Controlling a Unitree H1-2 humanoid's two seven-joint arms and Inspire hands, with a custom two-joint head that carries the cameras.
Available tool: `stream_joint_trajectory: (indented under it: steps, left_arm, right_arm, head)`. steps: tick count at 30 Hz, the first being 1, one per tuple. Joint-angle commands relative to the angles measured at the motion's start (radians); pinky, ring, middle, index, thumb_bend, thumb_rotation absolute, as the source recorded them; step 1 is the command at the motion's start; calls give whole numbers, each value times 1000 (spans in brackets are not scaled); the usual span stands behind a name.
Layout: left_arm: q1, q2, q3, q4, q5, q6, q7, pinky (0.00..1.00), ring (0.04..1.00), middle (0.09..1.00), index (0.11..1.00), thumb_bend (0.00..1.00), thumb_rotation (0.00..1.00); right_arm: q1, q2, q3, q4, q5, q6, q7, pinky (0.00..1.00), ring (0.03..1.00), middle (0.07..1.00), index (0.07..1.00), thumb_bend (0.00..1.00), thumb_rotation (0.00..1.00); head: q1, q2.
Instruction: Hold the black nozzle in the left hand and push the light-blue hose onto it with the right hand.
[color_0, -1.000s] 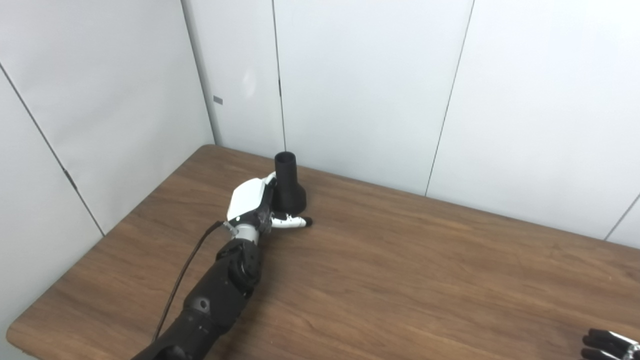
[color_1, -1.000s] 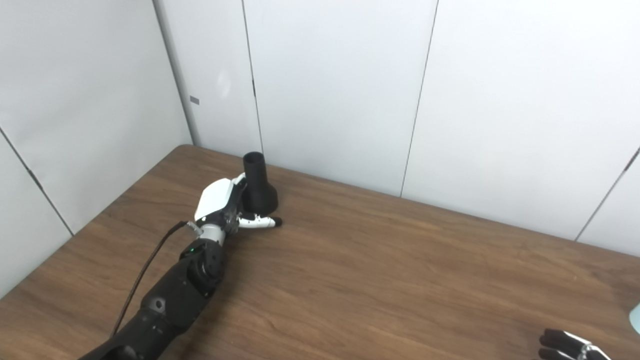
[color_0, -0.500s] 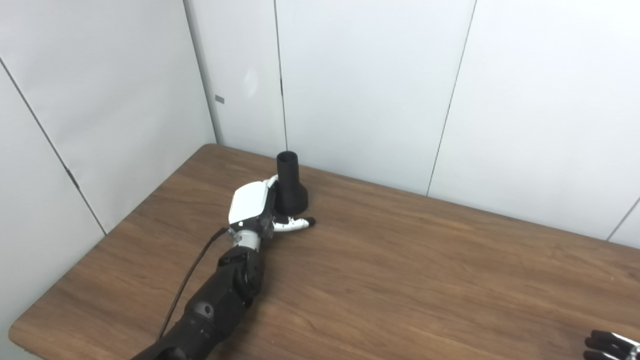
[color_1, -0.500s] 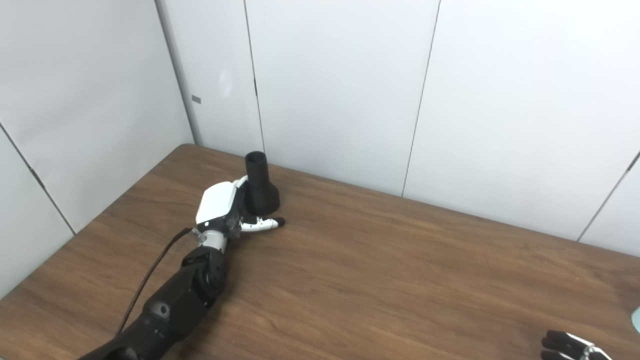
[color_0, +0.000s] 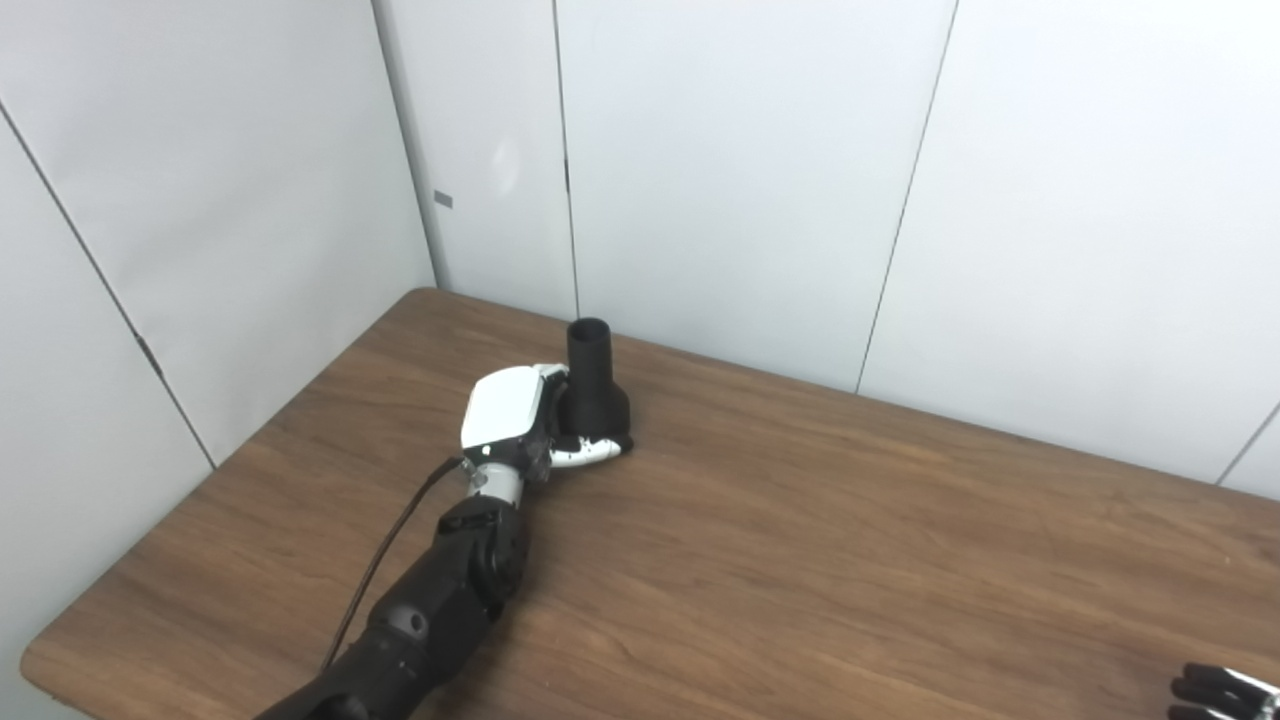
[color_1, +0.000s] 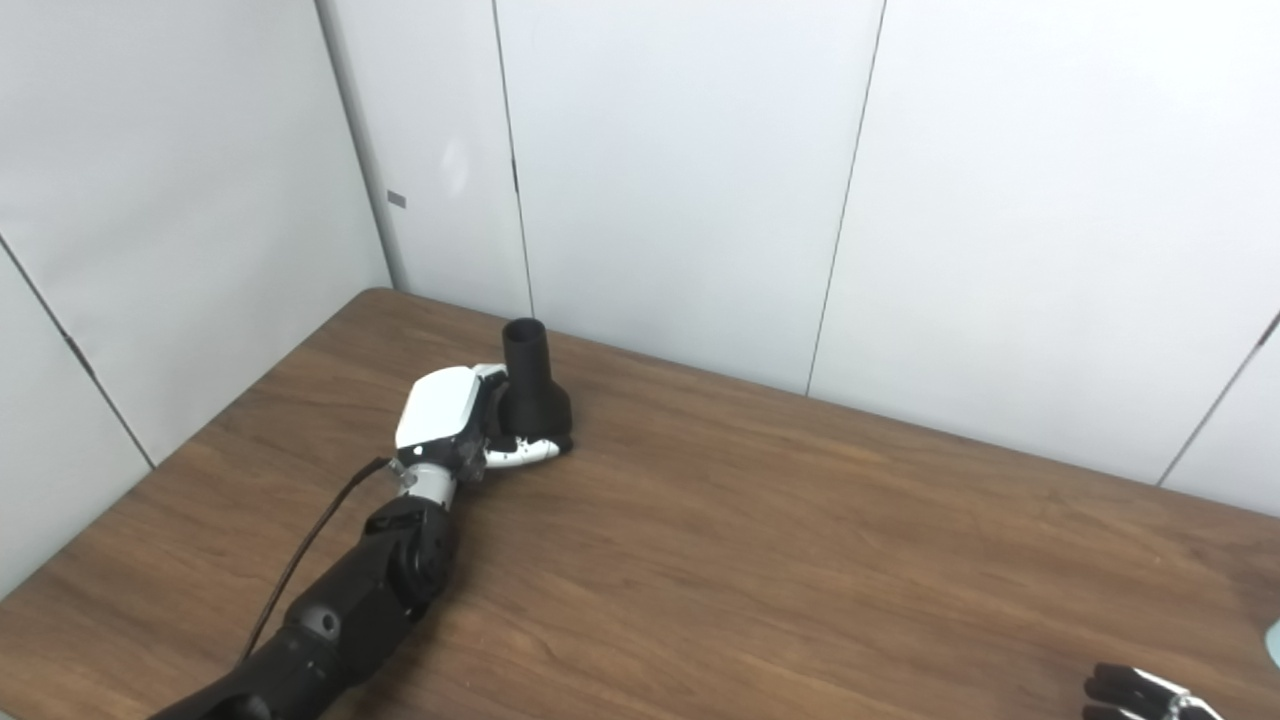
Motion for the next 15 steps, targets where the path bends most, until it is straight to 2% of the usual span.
stream_joint_trajectory:
  steps: [1, 5, 11, 13, 15]
  left_arm:
    - [40, 1, -23, 19, 23, 24, -13, 846, 826, 816, 529, 564, 85]
    - [41, 2, -24, 23, 21, 19, -2, 856, 827, 815, 494, 518, 57]
    - [47, 3, -12, 51, -1, -65, 51, 847, 795, 770, 494, 520, 49]
    - [46, 4, -8, 76, -6, -103, 77, 837, 743, 743, 494, 520, 49]
    - [57, 2, -3, 50, -2, -113, 87, 811, 677, 690, 492, 520, 48]
  right_arm:
    - [-9, -21, -11, -31, -1, -27, 0, 544, 641, 665, 646, 261, 0]
    - [-9, -20, -9, -34, 2, -24, 3, 539, 636, 662, 643, 262, 0]
    - [-8, -17, -11, -39, 5, -19, 1, 547, 641, 664, 646, 265, 0]
    - [-8, -15, -11, -41, 5, -13, 0, 554, 648, 668, 650, 266, 0]
    - [-8, -16, -11, -39, 4, -18, 0, 556, 648, 667, 650, 264, 0]
  head:
    - [0, 0]
    - [-4, 0]
    - [-2, 1]
    - [-2, 1]
    - [-5, 1]
